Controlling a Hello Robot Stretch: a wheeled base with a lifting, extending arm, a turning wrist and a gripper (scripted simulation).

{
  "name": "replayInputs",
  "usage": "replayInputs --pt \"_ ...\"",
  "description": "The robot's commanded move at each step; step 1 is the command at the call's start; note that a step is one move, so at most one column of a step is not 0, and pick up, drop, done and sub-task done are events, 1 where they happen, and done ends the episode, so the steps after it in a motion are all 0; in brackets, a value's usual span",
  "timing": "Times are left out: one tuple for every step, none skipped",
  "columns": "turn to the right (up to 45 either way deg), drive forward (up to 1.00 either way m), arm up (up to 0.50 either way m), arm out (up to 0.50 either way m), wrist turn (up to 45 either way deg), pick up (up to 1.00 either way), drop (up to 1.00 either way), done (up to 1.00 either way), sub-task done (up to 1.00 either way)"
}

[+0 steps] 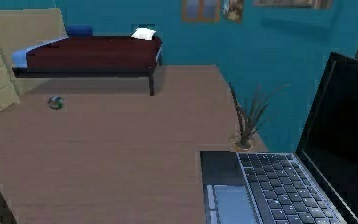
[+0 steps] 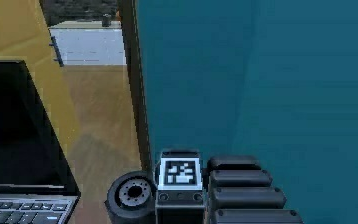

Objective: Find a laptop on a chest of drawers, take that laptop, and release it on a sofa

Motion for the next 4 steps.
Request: replayInputs --pt "0.0 0.25 0.00 0.00 0.0 0.00 0.00 0.00 0.00" --pt "-45.0 0.00 0.00 0.00 0.0 0.00 0.00 0.00 0.00" --pt "-27.0 0.00 0.00 0.00 0.0 0.00 0.00 0.00 0.00" --pt "0.0 0.15 0.00 0.00 0.0 0.00 0.00 0.00 0.00"
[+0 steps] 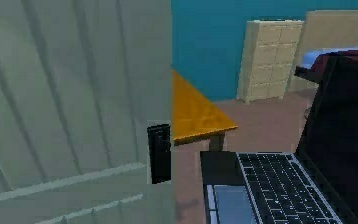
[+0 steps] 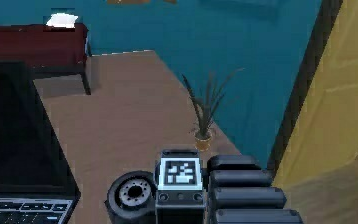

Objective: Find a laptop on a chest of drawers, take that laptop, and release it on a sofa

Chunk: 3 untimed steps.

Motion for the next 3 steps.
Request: replayInputs --pt "-45.0 0.00 0.00 0.00 0.0 0.00 0.00 0.00 0.00" --pt "-30.0 0.00 0.00 0.00 0.0 0.00 0.00 0.00 0.00" --pt "0.0 0.50 0.00 0.00 0.0 0.00 0.00 0.00 0.00"
